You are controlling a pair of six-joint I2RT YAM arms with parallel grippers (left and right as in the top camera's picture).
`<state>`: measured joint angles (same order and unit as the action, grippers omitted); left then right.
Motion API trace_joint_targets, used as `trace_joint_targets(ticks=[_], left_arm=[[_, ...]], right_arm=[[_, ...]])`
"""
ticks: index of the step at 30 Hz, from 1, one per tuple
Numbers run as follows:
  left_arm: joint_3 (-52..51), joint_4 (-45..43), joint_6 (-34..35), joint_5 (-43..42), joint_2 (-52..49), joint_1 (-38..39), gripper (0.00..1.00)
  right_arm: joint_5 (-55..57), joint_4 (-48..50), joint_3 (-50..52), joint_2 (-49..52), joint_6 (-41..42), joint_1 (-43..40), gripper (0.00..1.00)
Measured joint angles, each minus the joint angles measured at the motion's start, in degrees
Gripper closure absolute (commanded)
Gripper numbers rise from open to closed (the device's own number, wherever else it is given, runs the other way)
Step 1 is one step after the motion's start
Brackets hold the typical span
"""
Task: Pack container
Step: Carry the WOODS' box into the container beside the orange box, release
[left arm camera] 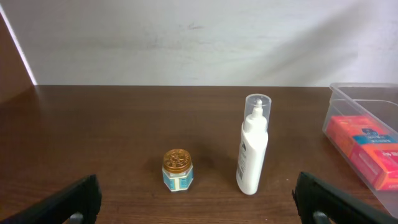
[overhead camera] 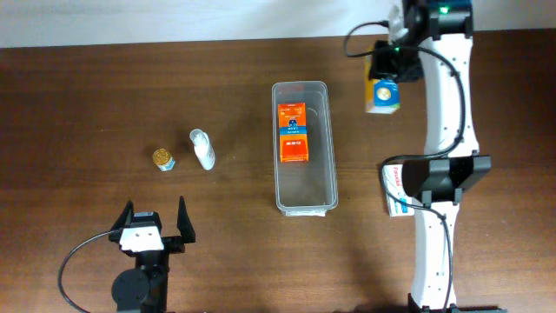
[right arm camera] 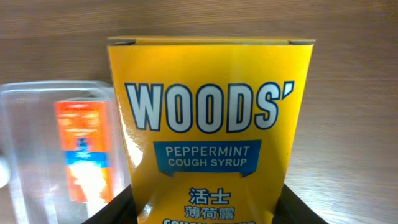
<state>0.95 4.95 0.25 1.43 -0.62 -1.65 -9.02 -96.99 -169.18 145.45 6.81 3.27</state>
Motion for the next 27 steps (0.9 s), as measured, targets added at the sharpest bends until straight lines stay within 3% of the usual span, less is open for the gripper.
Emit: trace_joint_targets(ticks=[14,27], left_arm=[[0.0,0.0,0.0,-0.02,0.0,0.0,0.01],[0.0,0.0,0.0,-0.02,0.0,0.0,0.0]], right_arm=[[-2.54,0.0,-0.42,0.0,9.92,16.06,0.53],[1.22,1.07,9.7,0.02,11.21,20.2,0.52]])
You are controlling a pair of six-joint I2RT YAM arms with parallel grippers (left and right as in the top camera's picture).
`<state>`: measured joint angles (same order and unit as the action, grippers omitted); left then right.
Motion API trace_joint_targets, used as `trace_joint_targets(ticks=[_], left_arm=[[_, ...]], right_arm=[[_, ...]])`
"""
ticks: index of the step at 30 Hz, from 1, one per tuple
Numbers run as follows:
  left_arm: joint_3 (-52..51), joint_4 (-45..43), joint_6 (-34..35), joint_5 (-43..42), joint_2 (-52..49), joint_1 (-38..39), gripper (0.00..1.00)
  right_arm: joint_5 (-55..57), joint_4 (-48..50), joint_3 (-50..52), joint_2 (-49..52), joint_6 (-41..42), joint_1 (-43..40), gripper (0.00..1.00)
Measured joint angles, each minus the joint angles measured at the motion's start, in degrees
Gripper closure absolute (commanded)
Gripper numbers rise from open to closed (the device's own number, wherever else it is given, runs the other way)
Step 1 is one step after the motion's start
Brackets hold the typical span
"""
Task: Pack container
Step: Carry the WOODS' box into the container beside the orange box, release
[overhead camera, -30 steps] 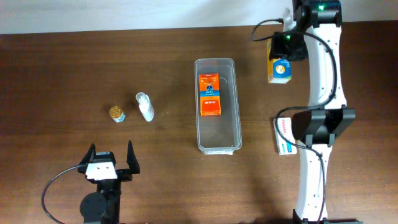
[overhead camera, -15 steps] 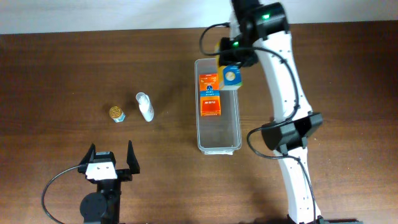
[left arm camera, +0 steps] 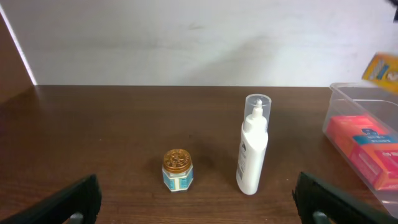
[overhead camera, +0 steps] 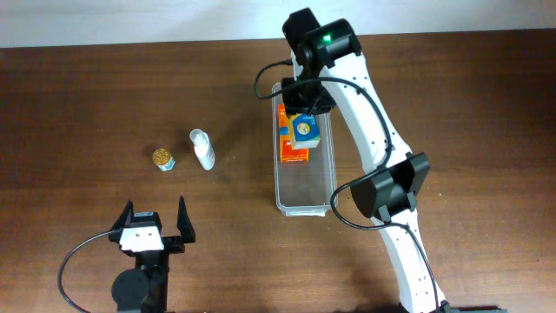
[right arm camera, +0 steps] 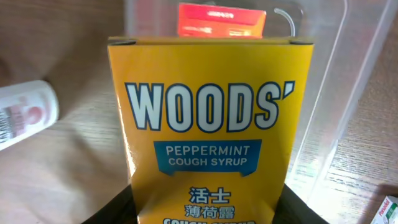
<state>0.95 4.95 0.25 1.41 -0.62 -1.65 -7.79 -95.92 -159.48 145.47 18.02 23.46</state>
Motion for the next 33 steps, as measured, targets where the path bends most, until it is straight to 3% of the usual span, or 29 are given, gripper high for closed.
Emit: trace_joint_targets(ticks=[15,33], left_arm=[[0.0,0.0,0.0,0.02,0.0,0.0,0.01],[0.0,0.0,0.0,0.02,0.0,0.0,0.01]], right_arm=[[0.42,7.89,11.04,0.0,2.6,0.0,0.51],[0.42,12.66,14.45,0.0,3.02,1.11,0.51]])
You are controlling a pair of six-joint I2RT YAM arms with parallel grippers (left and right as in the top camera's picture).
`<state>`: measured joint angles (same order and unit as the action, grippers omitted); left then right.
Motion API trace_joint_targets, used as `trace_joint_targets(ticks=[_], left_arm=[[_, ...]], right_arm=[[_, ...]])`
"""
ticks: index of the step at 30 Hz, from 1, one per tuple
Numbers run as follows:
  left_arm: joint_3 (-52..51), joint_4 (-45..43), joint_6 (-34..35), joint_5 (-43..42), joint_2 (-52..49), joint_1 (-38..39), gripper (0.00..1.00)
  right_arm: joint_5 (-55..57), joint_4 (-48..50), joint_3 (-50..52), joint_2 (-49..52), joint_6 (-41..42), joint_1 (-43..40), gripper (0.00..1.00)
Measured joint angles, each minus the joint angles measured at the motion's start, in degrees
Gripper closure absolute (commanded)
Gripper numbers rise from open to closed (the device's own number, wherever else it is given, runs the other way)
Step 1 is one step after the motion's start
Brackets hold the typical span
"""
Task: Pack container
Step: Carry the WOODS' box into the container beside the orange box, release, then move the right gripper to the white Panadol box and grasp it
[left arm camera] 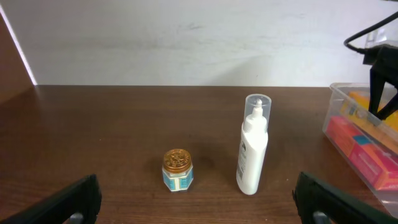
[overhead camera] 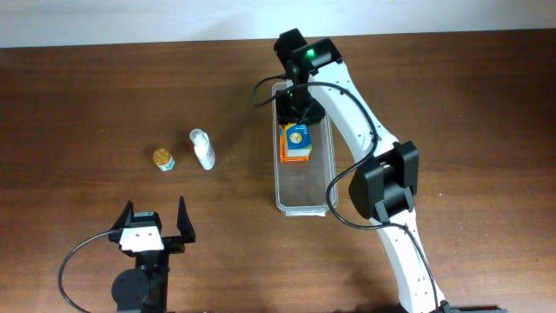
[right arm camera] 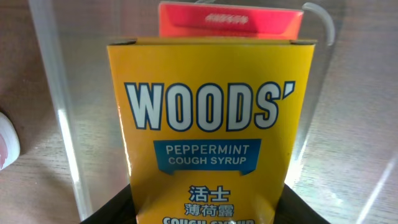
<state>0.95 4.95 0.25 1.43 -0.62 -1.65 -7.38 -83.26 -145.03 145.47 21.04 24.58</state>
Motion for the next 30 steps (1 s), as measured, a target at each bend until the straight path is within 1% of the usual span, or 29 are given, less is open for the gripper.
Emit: trace_joint_targets(ticks=[6,8,10,17,19,24,27,30], left_arm=[[0.0,0.0,0.0,-0.02,0.0,0.0,0.01],[0.0,0.0,0.0,0.0,0.0,0.0,0.01],[0.0,0.0,0.0,0.0,0.0,0.0,0.01],[0.0,0.0,0.0,0.0,0.0,0.0,0.01],[0.0,0.0,0.0,0.0,0.0,0.0,0.01],[0.0,0.0,0.0,0.0,0.0,0.0,0.01],[0.0,0.0,0.0,0.0,0.0,0.0,0.01],[0.0,0.0,0.0,-0.02,0.0,0.0,0.01]], right_arm=[[0.0,0.66,0.09,0.0,0.59,0.57,0.51],[0.0,0.68,0.09,0.0,1.07,0.55,0.44],[0.02,0.66,0.09,0.0,1.25,0.55,0.42],[-0.02,1.07,0.09,0.0,1.46,0.57,0.4],[0.0,1.09,0.09,0.0,1.46,0.55,0.38],[0.02,1.05,0.07,0.0,1.46,0.31,0.37],[0.0,0.83,-1.46,0.0,1.46,-0.15,0.37],[0.0,0.33,-5.4,0.0,1.44,-1.09,0.37]])
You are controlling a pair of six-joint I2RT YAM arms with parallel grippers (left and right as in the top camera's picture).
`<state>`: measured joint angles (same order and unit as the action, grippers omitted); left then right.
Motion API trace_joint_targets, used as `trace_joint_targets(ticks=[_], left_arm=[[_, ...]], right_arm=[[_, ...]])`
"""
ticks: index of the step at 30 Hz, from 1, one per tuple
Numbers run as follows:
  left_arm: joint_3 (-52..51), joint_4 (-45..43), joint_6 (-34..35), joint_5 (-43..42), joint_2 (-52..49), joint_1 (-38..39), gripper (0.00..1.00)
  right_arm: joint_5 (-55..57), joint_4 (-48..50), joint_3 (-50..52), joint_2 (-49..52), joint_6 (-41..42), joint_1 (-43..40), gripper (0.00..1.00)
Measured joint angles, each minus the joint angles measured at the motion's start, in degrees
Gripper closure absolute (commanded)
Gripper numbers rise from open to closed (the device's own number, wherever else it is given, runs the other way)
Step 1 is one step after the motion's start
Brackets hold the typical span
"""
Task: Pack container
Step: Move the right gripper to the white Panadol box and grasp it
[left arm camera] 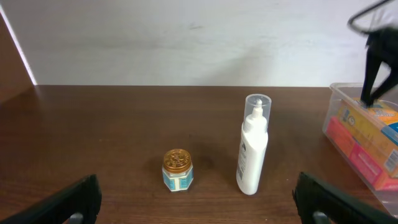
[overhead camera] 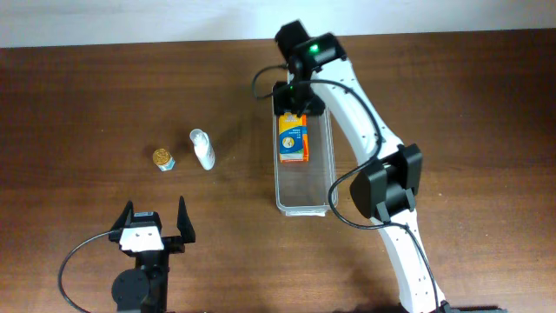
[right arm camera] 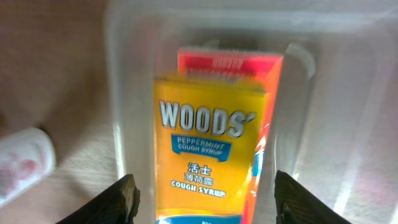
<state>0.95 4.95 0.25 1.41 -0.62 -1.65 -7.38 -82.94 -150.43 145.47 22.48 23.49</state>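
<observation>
The yellow Woods' cough syrup box (right arm camera: pixel 208 149) lies flat inside the clear container (overhead camera: pixel 328 174), on top of the orange boxes (right arm camera: pixel 230 61). My right gripper (right arm camera: pixel 208 205) hangs open above the box, its fingers well apart and not touching it; from overhead the right gripper (overhead camera: pixel 293 100) is over the container's far end. A small gold-lidded jar (left arm camera: pixel 177 169) and a white bottle (left arm camera: pixel 254 146) stand on the table left of the container. My left gripper (left arm camera: pixel 196 211) rests open near the front edge, facing them.
The brown wooden table (overhead camera: pixel 104 96) ends at a white wall behind. The container's near corner (left arm camera: pixel 364 90) shows at the right of the left wrist view. My right arm (overhead camera: pixel 382 183) stretches across the table right of the container.
My right gripper was shut on the yellow box low in the container. It is now open and farther back from the box, which lies on the orange boxes. The left arm is unchanged.
My right gripper held the yellow box at the table's far right. Then it held it over the container, then down inside it above the orange boxes. Now the box lies released there. Jar, bottle and left gripper stayed put.
</observation>
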Motion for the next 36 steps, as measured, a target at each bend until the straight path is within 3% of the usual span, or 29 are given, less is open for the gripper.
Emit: trace_joint_targets(ticks=[11,20,25,31,36], left_arm=[[0.0,0.0,0.0,0.02,0.0,0.0,0.01],[0.0,0.0,0.0,0.02,0.0,0.0,0.01],[0.0,0.0,0.0,0.02,0.0,0.0,0.01],[0.0,0.0,0.0,0.0,0.0,0.0,0.01],[0.0,0.0,0.0,0.0,0.0,0.0,0.01]], right_arm=[[5.95,-14.05,-21.92,-0.72,-0.52,-7.23,0.36],[7.21,-14.05,-22.99,-5.16,-5.57,-12.98,0.3],[7.41,-14.05,-12.55,-14.47,-8.5,-15.89,0.28],[7.58,-14.05,10.23,-30.62,-9.44,-22.32,0.27],[7.54,-14.05,25.83,-40.52,-9.99,-24.61,0.2]])
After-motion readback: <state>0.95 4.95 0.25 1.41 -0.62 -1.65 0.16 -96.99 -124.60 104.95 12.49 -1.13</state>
